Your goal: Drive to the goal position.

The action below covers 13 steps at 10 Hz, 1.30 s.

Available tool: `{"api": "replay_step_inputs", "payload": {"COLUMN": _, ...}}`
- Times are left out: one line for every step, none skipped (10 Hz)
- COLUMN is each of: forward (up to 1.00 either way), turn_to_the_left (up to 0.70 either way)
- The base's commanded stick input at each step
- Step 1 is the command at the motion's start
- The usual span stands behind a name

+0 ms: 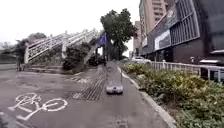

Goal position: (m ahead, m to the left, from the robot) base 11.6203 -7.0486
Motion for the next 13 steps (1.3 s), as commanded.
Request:
{"api": "replay_step_inputs", "payload": {"forward": 0.7, "turn_to_the_left": 0.01}}
{"api": "replay_step_inputs", "payload": {"forward": 0.7, "turn_to_the_left": 0.01}}
{"api": "replay_step_inputs", "payload": {"forward": 0.7, "turn_to_the_left": 0.01}}
{"api": "replay_step_inputs", "payload": {"forward": 0.7, "turn_to_the_left": 0.01}}
{"api": "replay_step_inputs", "payload": {"forward": 0.7, "turn_to_the_left": 0.0}}
{"api": "replay_step_inputs", "payload": {"forward": 0.7, "turn_to_the_left": -0.14}}
{"api": "replay_step_inputs", "payload": {"forward": 0.7, "turn_to_the_left": -0.14}}
{"api": "replay_step_inputs", "payload": {"forward": 0.7, "turn_to_the_left": -0.14}}
{"api": "replay_step_inputs", "payload": {"forward": 0.7, "turn_to_the_left": -0.14}}
{"api": "replay_step_inputs", "payload": {"forward": 0.7, "turn_to_the_left": -0.14}}
{"api": "replay_step_inputs", "payload": {"forward": 0.7, "turn_to_the_left": 0.01}}
{"api": "replay_step_inputs", "payload": {"forward": 0.7, "turn_to_the_left": 0.01}}
{"api": "replay_step_inputs", "payload": {"forward": 0.7, "turn_to_the_left": 0.01}}
